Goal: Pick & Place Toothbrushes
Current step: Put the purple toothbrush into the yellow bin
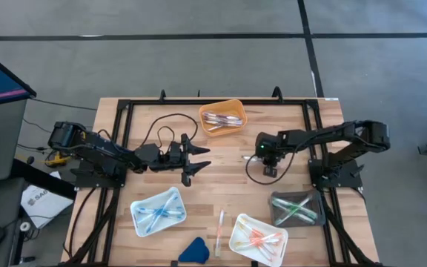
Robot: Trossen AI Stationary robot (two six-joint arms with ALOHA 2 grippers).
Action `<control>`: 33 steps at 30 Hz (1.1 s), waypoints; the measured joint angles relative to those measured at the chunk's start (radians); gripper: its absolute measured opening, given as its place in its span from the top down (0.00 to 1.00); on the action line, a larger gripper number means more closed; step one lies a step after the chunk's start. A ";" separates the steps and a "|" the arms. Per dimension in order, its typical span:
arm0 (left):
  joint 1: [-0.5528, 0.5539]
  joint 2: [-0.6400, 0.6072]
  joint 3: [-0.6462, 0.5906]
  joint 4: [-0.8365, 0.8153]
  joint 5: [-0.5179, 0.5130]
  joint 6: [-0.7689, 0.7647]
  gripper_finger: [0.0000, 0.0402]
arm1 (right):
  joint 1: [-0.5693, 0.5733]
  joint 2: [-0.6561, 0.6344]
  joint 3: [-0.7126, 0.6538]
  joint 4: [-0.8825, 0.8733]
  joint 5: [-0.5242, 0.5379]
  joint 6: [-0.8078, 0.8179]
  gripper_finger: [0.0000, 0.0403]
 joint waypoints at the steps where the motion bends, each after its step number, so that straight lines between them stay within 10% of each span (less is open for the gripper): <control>1: 0.000 0.000 0.000 0.001 0.000 0.000 0.49 | 0.000 0.002 0.000 0.013 0.001 0.014 0.95; 23: 0.000 0.000 0.000 -0.039 -0.002 -0.008 0.49 | -0.016 0.007 0.517 -0.248 0.108 -0.177 1.00; 33: 0.000 0.000 0.000 -0.050 -0.002 -0.008 0.49 | -0.104 0.335 0.964 -0.408 0.108 -0.362 1.00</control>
